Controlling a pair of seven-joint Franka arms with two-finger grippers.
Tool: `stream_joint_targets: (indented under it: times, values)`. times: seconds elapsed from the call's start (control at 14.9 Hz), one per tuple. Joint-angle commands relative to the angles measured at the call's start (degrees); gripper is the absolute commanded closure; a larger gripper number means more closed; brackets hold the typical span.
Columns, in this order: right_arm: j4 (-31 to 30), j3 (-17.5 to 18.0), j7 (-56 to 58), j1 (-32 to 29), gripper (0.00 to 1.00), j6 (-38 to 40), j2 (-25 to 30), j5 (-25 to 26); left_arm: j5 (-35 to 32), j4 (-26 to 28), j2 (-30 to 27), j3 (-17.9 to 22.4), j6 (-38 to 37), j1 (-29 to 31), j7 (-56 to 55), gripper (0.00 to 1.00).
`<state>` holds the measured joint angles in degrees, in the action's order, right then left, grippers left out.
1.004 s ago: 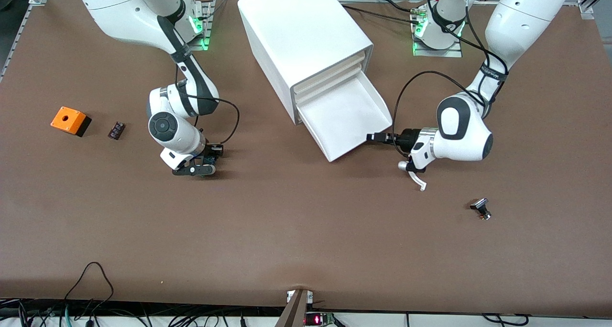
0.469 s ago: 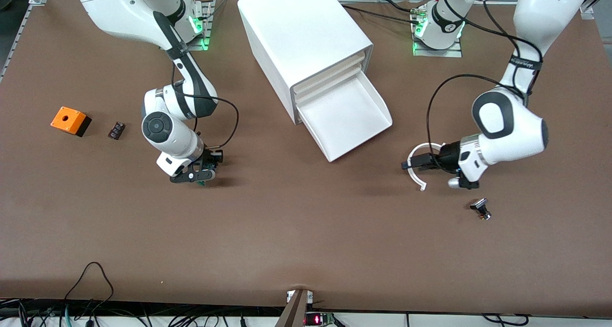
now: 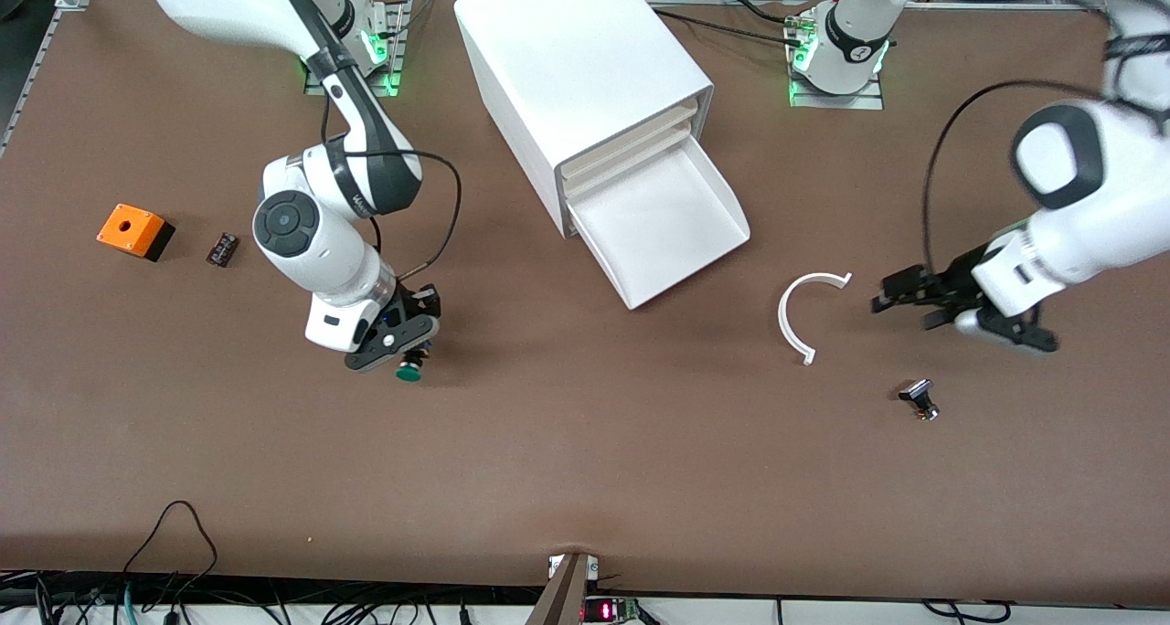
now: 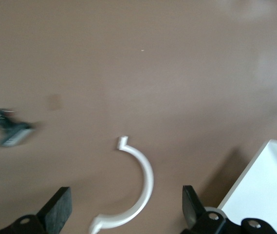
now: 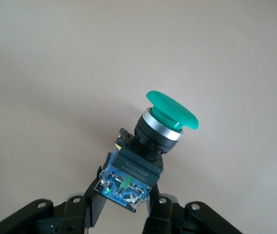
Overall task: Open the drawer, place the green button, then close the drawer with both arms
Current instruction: 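Lift the green button with the right gripper while the left gripper withdraws, then carry the green button into the open drawer with the right gripper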
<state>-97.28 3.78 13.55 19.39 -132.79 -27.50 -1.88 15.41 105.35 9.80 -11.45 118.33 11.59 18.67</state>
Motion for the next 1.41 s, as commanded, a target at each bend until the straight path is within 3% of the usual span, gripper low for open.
stream_joint_targets:
  times: [0.0, 0.2, 0.4, 0.6, 1.34]
  values:
    - [4.3, 0.1, 8.2, 3.9, 0.86, 1.5, -0.9, 0.6, -8.5, -7.4, -3.1, 0.3, -12.5, 0.3, -4.9, 0.00]
    - [5.0, 0.1, 10.4, 9.8, 0.86, 1.2, -1.4, 2.5, -16.6, -12.9, -4.3, 0.3, -21.5, 0.4, -12.4, 0.00]
    - [9.4, 0.1, 14.6, 13.6, 0.86, 1.6, -2.7, 7.7, -18.7, -13.1, -5.5, 0.0, -25.8, 0.4, -17.3, 0.00]
    - [11.6, 1.9, 20.6, 16.3, 0.86, 1.6, -4.5, 9.5, -19.5, -12.5, -5.4, 0.0, -26.2, 0.3, -18.0, 0.00]
    - [20.4, 2.0, 38.3, 26.7, 0.85, 1.5, -10.4, 10.9, -19.1, -12.3, -5.9, -0.3, -26.0, 0.6, -17.8, 0.00]
